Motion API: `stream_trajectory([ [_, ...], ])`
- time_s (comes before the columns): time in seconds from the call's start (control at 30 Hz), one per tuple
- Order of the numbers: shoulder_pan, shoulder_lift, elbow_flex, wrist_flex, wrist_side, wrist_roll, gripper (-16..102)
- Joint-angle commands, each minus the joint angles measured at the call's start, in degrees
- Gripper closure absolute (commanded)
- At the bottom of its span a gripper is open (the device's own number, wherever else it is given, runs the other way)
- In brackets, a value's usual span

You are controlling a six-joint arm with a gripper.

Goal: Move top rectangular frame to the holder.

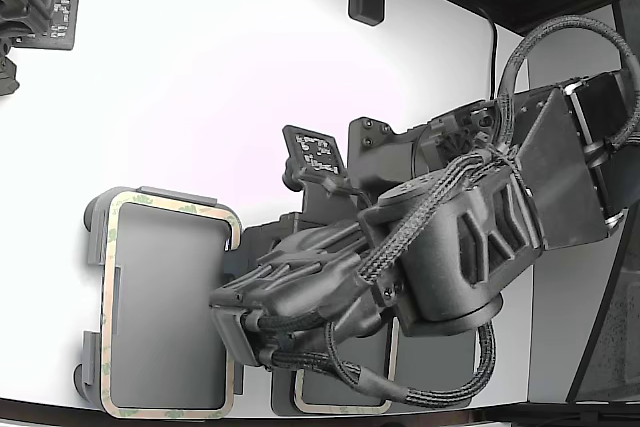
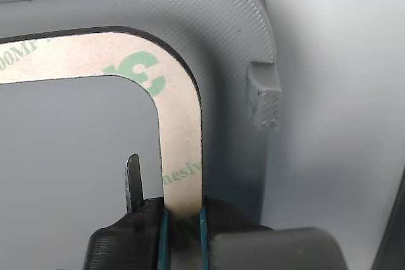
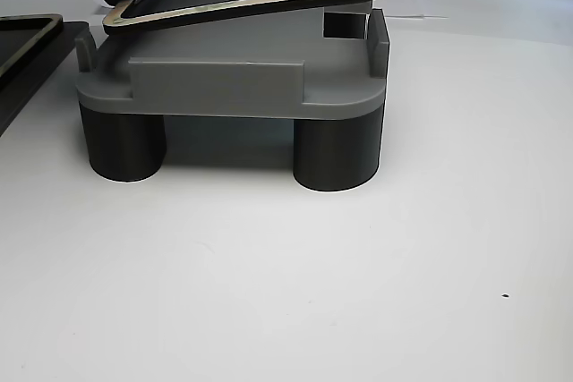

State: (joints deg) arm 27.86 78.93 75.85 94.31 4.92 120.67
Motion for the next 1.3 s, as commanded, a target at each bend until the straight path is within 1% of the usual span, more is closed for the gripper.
stream_trajectory([
  [0.0, -0.79, 0.79, -1.85, 0.53, 0.09, -0.09, 98],
  [1.17, -1.23, 0.35, -0.35, 0.53, -0.44, 0.35, 98],
  [1.2, -1.23, 0.26, -0.44, 0.53, -0.35, 0.35, 96],
  [1.23, -1.23, 0.26, -0.53, 0.53, -0.18, 0.26, 90],
  [1.27, -1.23, 0.18, -0.70, 0.53, 0.09, 0.00, 63],
])
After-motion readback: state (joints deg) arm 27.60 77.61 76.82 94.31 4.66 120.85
